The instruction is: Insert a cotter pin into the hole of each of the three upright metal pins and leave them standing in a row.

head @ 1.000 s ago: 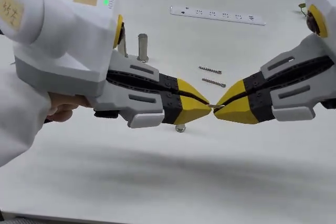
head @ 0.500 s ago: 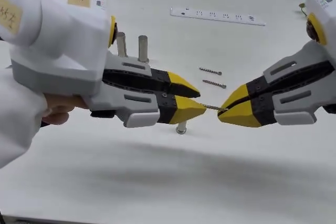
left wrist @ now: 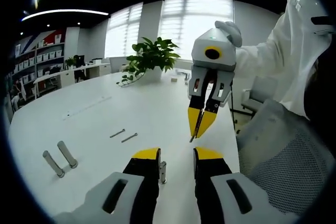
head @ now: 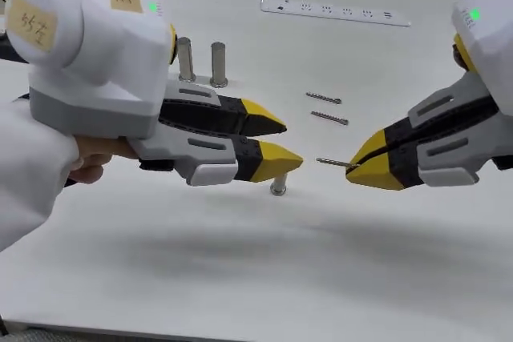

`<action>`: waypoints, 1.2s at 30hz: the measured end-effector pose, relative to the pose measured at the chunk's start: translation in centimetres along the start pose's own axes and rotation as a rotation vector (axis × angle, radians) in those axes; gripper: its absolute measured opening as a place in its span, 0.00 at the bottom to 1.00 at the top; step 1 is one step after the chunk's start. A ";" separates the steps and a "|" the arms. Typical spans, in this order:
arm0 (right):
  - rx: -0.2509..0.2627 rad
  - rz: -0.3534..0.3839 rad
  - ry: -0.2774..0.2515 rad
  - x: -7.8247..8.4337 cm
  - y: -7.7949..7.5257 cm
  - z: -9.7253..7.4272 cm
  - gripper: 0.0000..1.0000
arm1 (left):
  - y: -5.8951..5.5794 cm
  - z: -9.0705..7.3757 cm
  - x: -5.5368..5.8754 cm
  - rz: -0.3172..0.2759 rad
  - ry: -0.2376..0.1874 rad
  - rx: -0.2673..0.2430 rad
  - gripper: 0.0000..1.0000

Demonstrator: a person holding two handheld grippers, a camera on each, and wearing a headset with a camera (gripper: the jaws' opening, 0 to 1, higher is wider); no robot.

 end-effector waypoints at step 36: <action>-0.011 0.053 0.034 1.4 -2.4 2.8 0.00 | 3.6 2.4 3.0 -0.063 0.086 -0.004 0.09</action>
Point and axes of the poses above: the centre of the closed fingertips' face, and the gripper's own axes: z roughly forward along the fingers, y roughly to its left, x roughly out of its underside, the point moved 10 cm from there along -z, roughly backward along the fingers, and after that the axes turned 3 degrees about -z, right-handed, at the moved point
